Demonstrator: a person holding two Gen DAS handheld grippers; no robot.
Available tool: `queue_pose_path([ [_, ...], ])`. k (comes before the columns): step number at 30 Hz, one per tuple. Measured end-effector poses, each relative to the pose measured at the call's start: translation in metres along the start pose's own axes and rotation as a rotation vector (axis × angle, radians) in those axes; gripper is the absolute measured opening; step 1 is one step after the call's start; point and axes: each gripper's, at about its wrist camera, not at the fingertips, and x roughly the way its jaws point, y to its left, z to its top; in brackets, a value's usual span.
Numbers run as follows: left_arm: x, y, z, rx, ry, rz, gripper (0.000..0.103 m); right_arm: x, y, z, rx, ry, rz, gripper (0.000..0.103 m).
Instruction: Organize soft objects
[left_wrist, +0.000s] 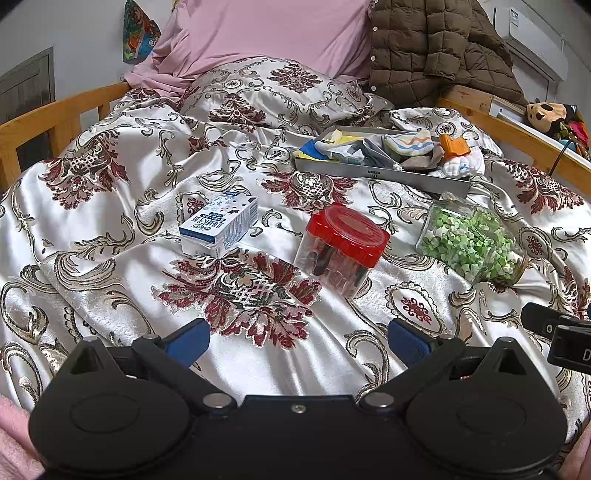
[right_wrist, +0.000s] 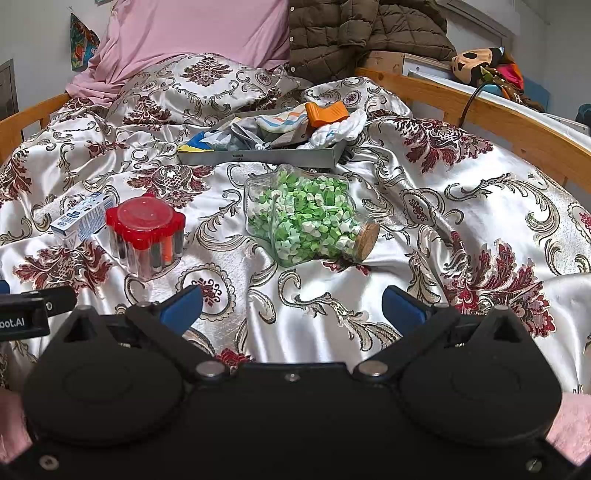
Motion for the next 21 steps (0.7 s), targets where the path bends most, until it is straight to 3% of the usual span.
queue_pose_path([
  [21,-0.0005,0.0003,0.0009,0.007,0.001,0.013,0.102,0.0,0.0001,0.0001,0.0,0.0,0.0,0.102],
])
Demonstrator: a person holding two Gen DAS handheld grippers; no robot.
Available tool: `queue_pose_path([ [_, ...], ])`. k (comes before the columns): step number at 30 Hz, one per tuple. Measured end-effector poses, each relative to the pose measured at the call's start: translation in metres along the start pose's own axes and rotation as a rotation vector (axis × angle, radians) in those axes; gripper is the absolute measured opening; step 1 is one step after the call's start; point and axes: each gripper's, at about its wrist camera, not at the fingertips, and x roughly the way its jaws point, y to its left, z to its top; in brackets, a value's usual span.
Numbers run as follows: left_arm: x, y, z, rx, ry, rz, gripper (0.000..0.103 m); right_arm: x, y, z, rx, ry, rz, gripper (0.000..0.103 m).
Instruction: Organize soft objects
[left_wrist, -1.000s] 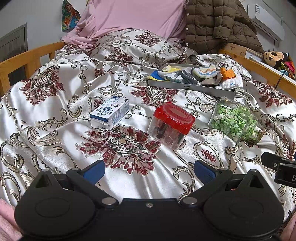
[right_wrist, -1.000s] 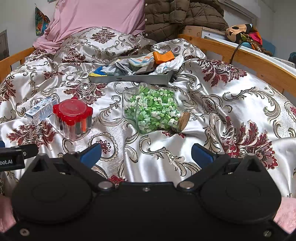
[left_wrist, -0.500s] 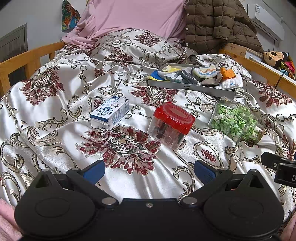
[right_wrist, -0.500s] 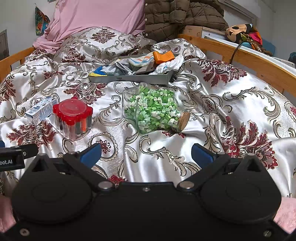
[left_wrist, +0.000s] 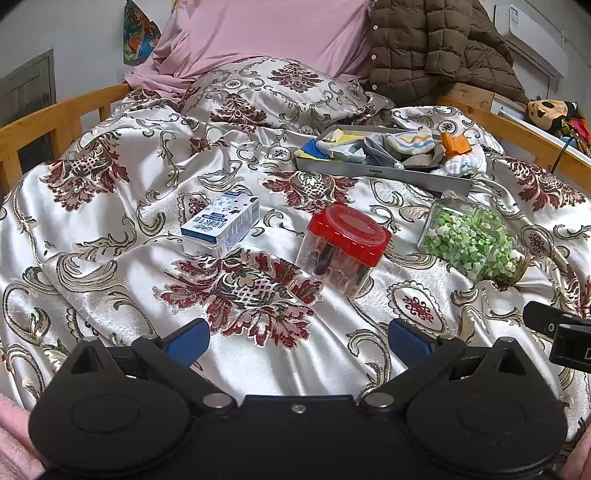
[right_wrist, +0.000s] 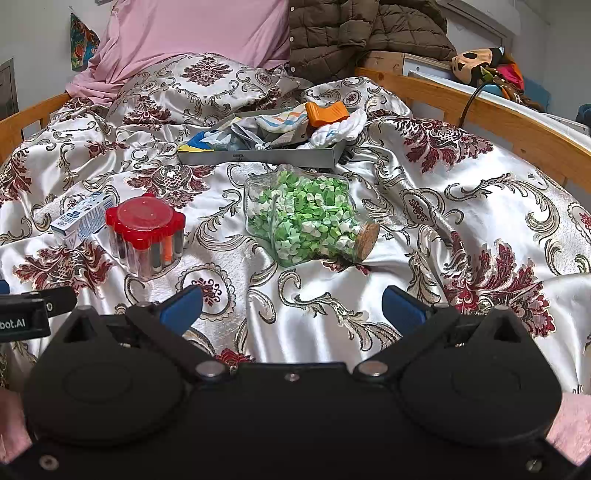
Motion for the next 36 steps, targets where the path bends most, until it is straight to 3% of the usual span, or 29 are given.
queue_pose_path([
  [12,0.0,-0.004,0.001,0.011,0.023,0.012,0.102,0.0,0.0,0.0,0.0,0.0,0.0,0.102],
  [36,-0.008,-0.011,0.002,0.047,-0.023,0.016,0.102,0.0,0.0,0.0,0.0,0.002,0.0,0.102],
])
